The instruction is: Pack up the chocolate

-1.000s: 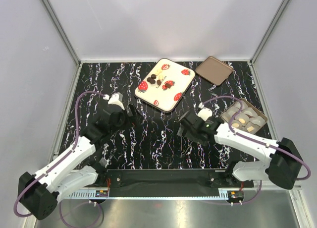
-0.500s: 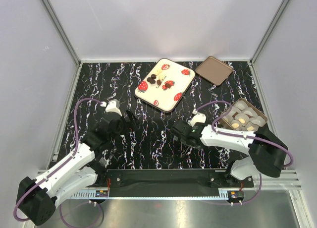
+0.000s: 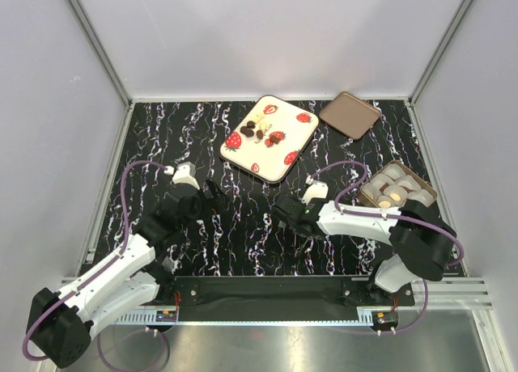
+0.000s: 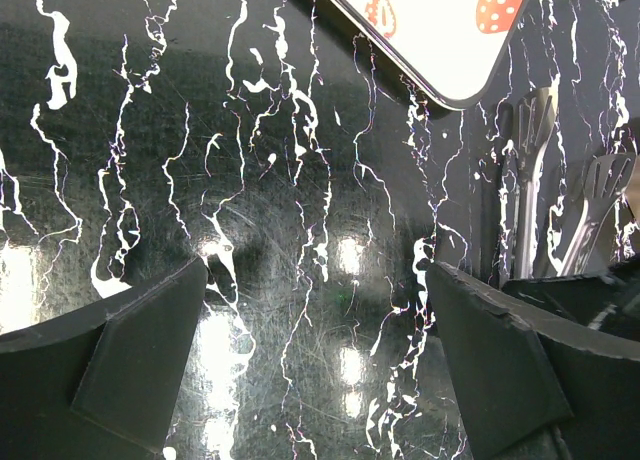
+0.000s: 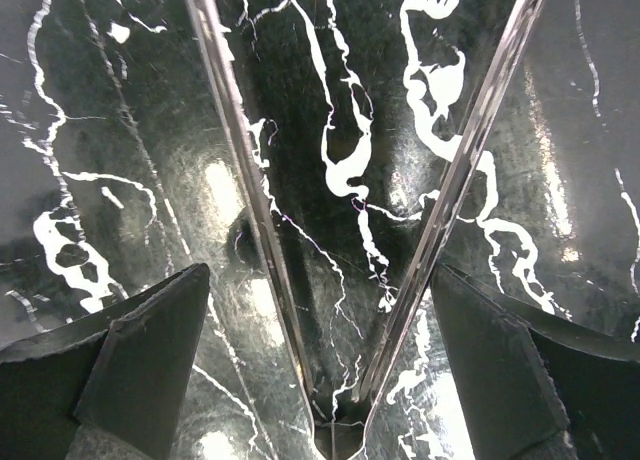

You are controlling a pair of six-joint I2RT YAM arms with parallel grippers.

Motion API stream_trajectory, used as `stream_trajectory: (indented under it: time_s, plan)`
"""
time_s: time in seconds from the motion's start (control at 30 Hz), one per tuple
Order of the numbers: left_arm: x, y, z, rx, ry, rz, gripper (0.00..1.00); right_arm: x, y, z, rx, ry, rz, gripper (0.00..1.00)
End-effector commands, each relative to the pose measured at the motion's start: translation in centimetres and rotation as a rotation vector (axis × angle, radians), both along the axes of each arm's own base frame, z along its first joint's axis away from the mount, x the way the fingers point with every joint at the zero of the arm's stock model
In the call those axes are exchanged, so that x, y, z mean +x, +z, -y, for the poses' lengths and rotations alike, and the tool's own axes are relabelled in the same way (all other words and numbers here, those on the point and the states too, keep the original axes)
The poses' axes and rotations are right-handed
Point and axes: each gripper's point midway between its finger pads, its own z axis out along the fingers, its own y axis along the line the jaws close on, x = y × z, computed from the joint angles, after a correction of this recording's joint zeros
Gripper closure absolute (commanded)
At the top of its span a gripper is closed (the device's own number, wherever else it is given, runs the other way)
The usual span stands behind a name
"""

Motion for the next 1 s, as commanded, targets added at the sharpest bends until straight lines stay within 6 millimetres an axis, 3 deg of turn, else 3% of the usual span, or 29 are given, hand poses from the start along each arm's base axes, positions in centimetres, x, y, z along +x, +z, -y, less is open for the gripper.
stream_trajectory:
  time_s: [0.0,0.6,0.97]
  plan:
    - [1.1,1.8,0.2,-0.026,0.019,0.074,0.01,0.6,0.3,-0.1,-0.026,-0.008,0.024,0.0]
    - [1.0,2.6,0.1,-0.042,0.022,0.085,0.01,1.0,-2.2,0.9,-0.035,-0.032,-0.029,0.01]
    - [1.2,3.5,0.3,-0.05,0.017,0.094,0.01,0.6,-3.4,1.5,-0.015,-0.003,-0.057,0.11]
